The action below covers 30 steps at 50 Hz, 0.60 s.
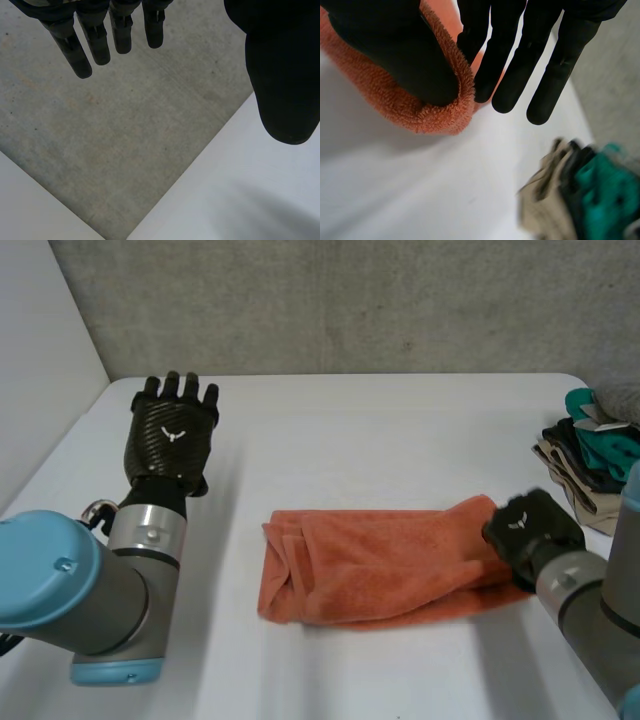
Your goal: Fold the laundry.
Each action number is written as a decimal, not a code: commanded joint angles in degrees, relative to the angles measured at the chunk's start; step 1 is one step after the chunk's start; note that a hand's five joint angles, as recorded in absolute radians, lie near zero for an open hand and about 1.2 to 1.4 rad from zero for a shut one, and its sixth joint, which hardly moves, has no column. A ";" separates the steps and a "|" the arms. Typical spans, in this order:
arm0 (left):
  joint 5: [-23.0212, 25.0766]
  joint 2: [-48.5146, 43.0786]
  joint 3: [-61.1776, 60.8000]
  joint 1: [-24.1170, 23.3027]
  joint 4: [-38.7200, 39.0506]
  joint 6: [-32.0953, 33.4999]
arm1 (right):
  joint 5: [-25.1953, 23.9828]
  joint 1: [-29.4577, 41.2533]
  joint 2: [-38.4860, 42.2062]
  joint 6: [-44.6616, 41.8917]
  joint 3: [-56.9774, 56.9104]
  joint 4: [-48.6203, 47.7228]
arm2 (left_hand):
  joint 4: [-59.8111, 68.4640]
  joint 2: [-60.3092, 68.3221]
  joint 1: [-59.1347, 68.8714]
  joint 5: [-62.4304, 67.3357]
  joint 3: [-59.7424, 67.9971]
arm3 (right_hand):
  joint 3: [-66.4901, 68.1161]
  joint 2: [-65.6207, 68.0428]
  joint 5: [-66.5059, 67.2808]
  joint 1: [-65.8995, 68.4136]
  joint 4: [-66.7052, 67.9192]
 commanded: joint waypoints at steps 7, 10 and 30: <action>3.51 1.34 1.10 1.98 -1.21 -7.60 | -16.05 24.48 11.66 -2.63 -8.13 -21.10 | -1.55 -1.76 -1.02 -2.71 -1.83 | 12.07 12.83 12.49 17.64 11.48; 3.60 1.78 1.36 1.80 -1.21 -9.98 | -20.10 28.09 17.46 -2.71 -9.62 -24.63 | -1.55 -1.76 -1.02 -2.71 -1.83 | 2.40 3.16 2.83 7.98 1.82; 10.80 1.70 6.20 -2.32 -0.85 -18.68 | -3.49 14.74 3.07 41.57 -8.83 -11.38 | -1.55 -1.76 -1.02 -2.71 -1.83 | -57.93 -57.17 -57.51 -52.36 -58.52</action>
